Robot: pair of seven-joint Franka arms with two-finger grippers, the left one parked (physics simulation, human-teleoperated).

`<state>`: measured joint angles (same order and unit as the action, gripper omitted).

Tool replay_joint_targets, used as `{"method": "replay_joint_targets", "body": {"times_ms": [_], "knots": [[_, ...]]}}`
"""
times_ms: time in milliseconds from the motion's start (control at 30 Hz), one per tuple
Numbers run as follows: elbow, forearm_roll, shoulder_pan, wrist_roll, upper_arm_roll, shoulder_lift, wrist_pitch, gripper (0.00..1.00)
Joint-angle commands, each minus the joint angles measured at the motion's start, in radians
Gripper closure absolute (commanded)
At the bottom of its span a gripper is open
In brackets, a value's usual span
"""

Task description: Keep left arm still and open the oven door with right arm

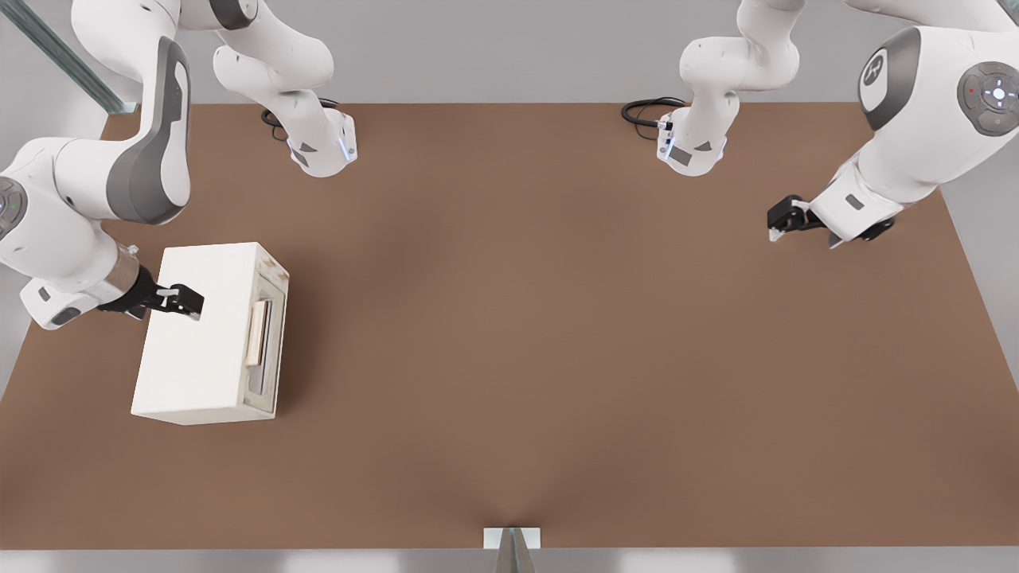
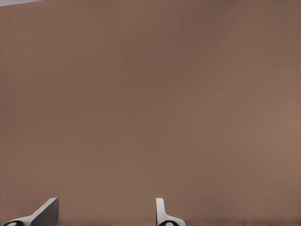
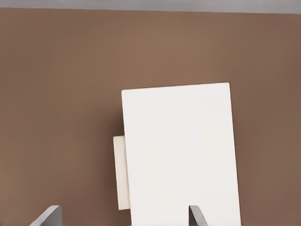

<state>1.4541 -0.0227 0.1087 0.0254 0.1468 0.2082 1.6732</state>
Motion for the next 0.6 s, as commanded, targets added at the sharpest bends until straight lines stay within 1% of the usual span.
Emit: {"method": "replay_joint_targets", "body": {"times_ms": [0,33,67,100,133,167,200,233,267,300,333,400,467,500,533,567], "knots": [[0.0,0.001,0.0,0.018,0.0,0.0,0.005,0.0],[0.003,0.0,0.0,0.022,-0.003,0.01,0.005,0.0],[0.002,0.003,0.02,0.024,-0.012,0.089,-0.01,0.0],[-0.043,0.001,0.066,-0.008,-0.006,0.178,-0.052,0.16],[-0.153,-0.034,0.158,-0.191,0.008,0.315,-0.17,0.79],[-0.235,-0.245,0.296,-0.202,0.074,0.416,-0.233,0.79],[-0.233,-0.299,0.358,-0.22,0.143,0.461,-0.234,0.79],[-0.235,-0.325,0.4,-0.278,0.163,0.493,-0.24,0.79],[-0.232,-0.393,0.445,-0.429,0.198,0.539,-0.244,0.79],[-0.233,-0.419,0.471,-0.481,0.224,0.559,-0.244,0.79],[-0.241,-0.421,0.471,-0.481,0.243,0.56,-0.242,0.79],[-0.251,-0.428,0.486,-0.484,0.243,0.56,-0.268,0.79],[-0.324,-0.428,0.509,-0.478,0.243,0.579,-0.332,0.79],[-0.313,-0.425,0.532,-0.478,0.234,0.566,-0.359,0.79],[-0.239,-0.434,0.533,-0.476,0.229,0.53,-0.353,0.79],[-0.187,-0.488,0.525,-0.47,0.224,0.508,-0.345,0.79]]}}
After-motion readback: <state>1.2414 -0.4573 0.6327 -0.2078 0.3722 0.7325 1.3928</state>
